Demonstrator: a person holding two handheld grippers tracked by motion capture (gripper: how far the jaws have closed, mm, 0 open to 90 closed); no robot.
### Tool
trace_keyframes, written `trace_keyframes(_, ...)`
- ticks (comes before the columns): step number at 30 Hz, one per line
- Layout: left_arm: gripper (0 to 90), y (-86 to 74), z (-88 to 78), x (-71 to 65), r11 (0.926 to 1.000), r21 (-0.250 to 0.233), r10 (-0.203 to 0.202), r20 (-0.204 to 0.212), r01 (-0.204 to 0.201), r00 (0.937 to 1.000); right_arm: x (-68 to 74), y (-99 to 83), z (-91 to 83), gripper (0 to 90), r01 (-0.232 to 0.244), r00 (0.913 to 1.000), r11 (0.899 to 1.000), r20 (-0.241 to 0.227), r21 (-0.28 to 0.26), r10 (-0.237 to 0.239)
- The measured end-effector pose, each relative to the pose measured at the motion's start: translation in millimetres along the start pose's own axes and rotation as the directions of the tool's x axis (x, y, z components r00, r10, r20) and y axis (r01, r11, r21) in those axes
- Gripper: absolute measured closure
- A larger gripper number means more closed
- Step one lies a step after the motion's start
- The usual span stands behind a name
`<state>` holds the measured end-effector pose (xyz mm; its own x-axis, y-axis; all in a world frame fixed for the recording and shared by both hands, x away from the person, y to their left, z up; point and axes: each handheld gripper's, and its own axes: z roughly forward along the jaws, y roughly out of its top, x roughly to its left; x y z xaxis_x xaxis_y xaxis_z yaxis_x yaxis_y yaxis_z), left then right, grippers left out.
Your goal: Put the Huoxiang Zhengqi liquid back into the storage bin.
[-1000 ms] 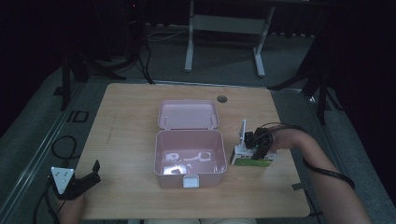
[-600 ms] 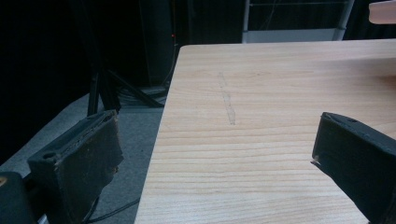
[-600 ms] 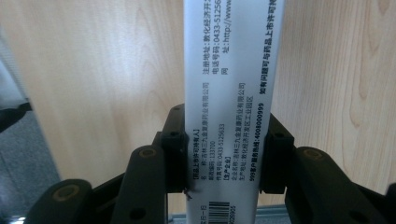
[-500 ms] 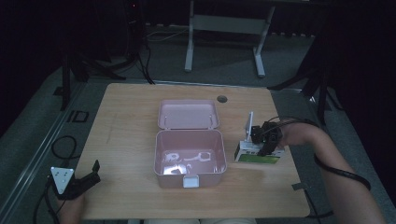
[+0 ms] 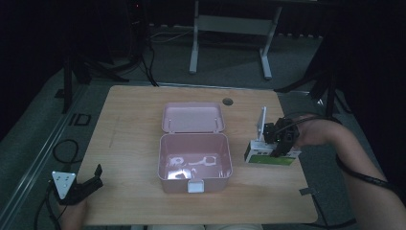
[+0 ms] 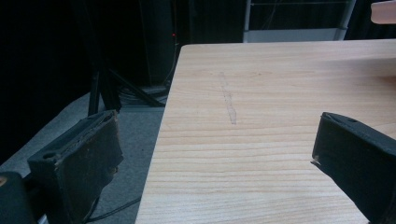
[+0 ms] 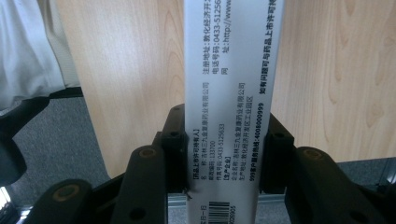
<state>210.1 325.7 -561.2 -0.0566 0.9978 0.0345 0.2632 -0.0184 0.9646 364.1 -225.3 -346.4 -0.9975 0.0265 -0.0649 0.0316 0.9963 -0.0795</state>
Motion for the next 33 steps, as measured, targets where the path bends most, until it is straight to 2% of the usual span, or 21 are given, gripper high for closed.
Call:
trace_keyframes(8, 1.6, 0.0, 0.0, 0.0, 1.0, 0.0, 0.0, -0.002, 0.0, 1.0, 7.8, 6.4, -28.5, 62.0, 0.005, 1.0, 0.999, 0.005, -0.037, -0.005)
trace_keyframes(13, 1.6, -0.1, -0.4, 0.3, 1.0, -0.001, 0.002, -0.002, -0.002, 1.0, 13.0, 18.9, -44.4, 62.0, 0.017, 0.9995, 0.999, 0.027, -0.039, -0.016)
trace_keyframes(17, 1.6, -0.1, -0.4, 0.5, 1.0, -0.002, 0.0, -0.001, 0.0, 1.0, 14.2, 27.7, -49.2, 62.0, 0.022, 0.9994, 0.999, 0.029, -0.028, -0.021)
trace_keyframes(24, 1.6, -0.1, -0.7, 1.0, 1.0, -0.005, -0.004, 0.001, 0.004, 1.0, 14.6, 51.2, -56.0, 62.0, 0.039, 0.9991, 0.998, 0.02, -0.04, -0.038)
trace_keyframes(33, 1.6, -0.2, -1.0, 1.7, 0.9999, -0.01, -0.011, 0.004, 0.011, 0.9999, 18.3, 86.2, -52.7, 62.0, 0.081, 0.9965, 0.996, 0.023, -0.037, -0.081)
